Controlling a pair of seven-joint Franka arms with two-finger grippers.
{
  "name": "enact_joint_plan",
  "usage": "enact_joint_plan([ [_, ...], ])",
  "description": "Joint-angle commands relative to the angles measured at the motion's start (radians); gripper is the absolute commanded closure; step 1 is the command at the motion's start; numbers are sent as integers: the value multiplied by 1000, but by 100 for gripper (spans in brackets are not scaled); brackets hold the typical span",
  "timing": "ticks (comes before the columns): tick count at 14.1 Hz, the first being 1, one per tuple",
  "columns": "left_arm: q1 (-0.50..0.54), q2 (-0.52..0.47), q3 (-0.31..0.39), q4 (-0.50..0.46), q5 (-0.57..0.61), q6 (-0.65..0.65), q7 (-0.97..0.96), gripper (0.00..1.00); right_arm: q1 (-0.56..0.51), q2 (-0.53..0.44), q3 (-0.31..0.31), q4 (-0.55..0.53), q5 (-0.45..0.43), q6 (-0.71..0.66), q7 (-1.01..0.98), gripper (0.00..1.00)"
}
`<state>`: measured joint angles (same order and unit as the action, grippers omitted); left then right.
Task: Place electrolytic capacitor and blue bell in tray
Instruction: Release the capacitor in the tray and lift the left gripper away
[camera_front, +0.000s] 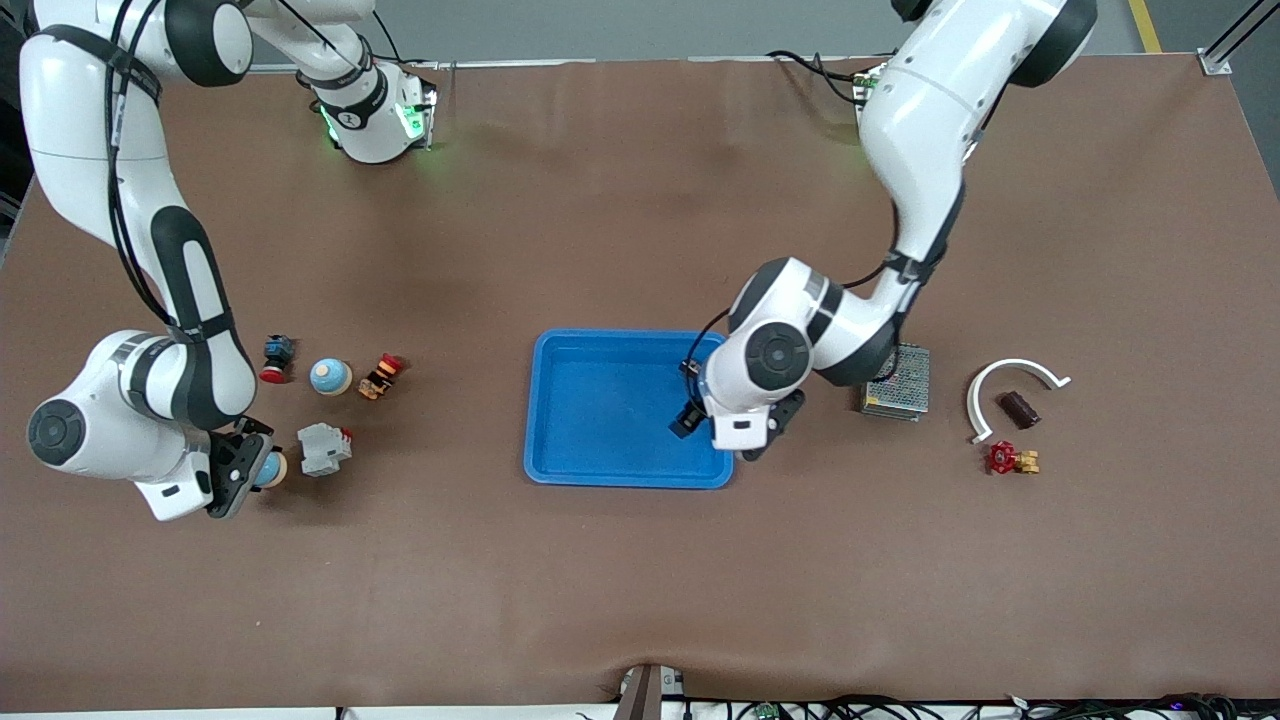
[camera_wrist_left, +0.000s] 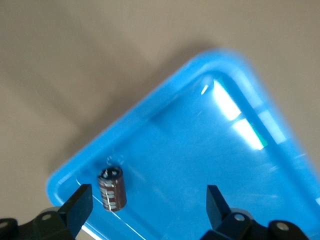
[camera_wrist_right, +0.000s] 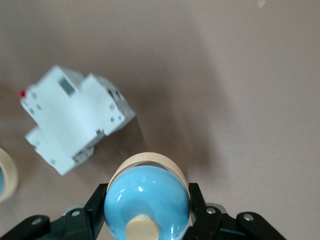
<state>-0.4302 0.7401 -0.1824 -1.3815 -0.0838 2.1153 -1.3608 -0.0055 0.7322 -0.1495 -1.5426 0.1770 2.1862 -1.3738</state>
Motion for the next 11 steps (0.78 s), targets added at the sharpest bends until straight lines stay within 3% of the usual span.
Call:
enact_joint_plan([
  [1,63,-122,3,-25,82,-73,63,0,53,-62,1,22,16,-95,166,59],
  [6,226,-237,3,-28,93,-224,365,0,194,-163,2,22,18,-238,681,59],
  [11,353,-292,4,-34,182,-380,612,0,378,-203,2,21,19,-241,1198,59],
])
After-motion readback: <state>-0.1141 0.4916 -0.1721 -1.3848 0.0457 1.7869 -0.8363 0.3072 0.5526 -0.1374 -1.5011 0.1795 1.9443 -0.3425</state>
